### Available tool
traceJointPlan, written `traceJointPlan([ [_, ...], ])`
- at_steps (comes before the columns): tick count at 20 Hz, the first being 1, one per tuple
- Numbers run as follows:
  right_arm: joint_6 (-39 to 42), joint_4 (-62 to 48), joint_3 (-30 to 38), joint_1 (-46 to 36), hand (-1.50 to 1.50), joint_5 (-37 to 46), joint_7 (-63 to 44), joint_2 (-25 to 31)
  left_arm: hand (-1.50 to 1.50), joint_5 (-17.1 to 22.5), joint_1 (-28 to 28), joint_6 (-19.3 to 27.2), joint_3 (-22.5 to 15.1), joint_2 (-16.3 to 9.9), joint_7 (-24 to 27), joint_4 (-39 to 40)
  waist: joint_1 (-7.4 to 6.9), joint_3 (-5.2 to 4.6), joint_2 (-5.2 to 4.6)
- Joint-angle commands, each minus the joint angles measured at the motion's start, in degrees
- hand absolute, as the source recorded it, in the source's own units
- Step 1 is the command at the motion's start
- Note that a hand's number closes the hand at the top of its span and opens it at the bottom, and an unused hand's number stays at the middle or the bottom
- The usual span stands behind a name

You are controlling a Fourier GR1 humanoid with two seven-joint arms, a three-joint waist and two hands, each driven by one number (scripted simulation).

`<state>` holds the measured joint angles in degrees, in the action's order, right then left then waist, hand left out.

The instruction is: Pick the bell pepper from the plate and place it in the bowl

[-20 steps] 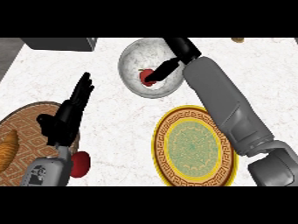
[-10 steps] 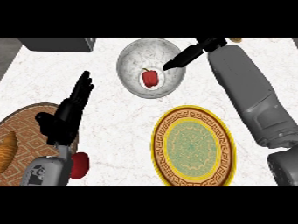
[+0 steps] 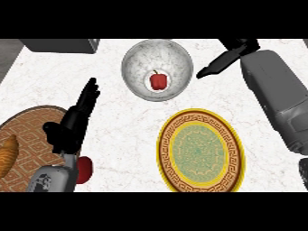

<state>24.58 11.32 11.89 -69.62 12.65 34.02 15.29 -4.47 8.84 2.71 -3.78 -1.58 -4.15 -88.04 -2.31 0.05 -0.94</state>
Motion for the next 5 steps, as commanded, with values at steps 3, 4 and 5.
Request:
traceJointPlan([
  [3,4.65,-0.08,-1.37,2.24,-1.50,1.79,3.88,2.70,0.00,1.29,4.02,-0.85,2.50,-1.23,-0.92,2.00,0.11,0.00,-0.07],
  [4,4.52,0.42,-1.74,3.58,-1.50,2.14,5.59,2.12,0.00,1.44,2.38,-1.79,2.29,-2.07,-0.90,0.70,0.10,0.00,0.04],
  [5,5.59,0.12,-1.87,4.65,-1.50,2.36,6.13,3.42,0.00,0.18,0.47,-0.14,1.20,-0.25,1.95,1.99,0.16,0.00,0.02],
])
